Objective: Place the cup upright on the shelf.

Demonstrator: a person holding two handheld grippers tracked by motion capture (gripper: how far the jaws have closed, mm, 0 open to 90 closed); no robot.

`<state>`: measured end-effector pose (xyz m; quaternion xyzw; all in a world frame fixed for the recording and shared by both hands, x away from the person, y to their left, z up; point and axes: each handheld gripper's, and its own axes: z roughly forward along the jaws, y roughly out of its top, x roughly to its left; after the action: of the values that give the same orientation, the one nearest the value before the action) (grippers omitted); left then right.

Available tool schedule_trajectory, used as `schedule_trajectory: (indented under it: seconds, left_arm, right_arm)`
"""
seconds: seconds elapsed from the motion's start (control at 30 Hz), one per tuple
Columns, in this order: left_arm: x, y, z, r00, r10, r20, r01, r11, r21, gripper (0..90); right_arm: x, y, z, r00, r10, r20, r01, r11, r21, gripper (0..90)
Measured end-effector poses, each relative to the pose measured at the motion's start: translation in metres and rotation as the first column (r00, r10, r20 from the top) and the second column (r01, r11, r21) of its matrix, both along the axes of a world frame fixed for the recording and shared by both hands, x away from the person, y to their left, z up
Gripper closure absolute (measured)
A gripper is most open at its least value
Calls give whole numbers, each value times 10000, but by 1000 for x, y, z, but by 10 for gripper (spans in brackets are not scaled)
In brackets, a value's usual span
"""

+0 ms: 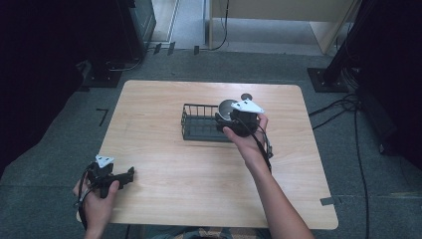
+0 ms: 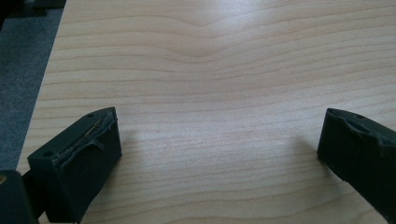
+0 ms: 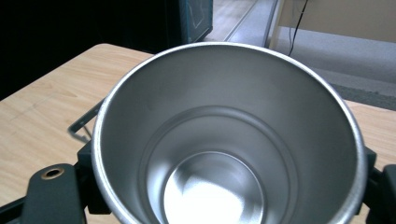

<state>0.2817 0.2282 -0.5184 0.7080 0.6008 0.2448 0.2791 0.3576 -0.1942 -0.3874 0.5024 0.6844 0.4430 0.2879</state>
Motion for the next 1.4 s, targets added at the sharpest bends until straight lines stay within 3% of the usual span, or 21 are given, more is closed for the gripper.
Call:
schedule_trajectory:
  seconds: [0.47,0.73,1.4]
  left_arm:
    - [0,0,0,10000,-3,-15,3,10000,14,0]
    - [0,0,0,10000,-15,-10,15,10000,2,0]
    - [0,0,0,10000,-59,-29,59,10000,22,0]
  right_arm:
    - [27,2,-4,9991,-408,-141,408,9992,10,181]
    - [40,7,-16,9965,-798,-245,796,9968,-99,181]
    - [50,22,-46,9926,-686,-999,601,9945,-854,180]
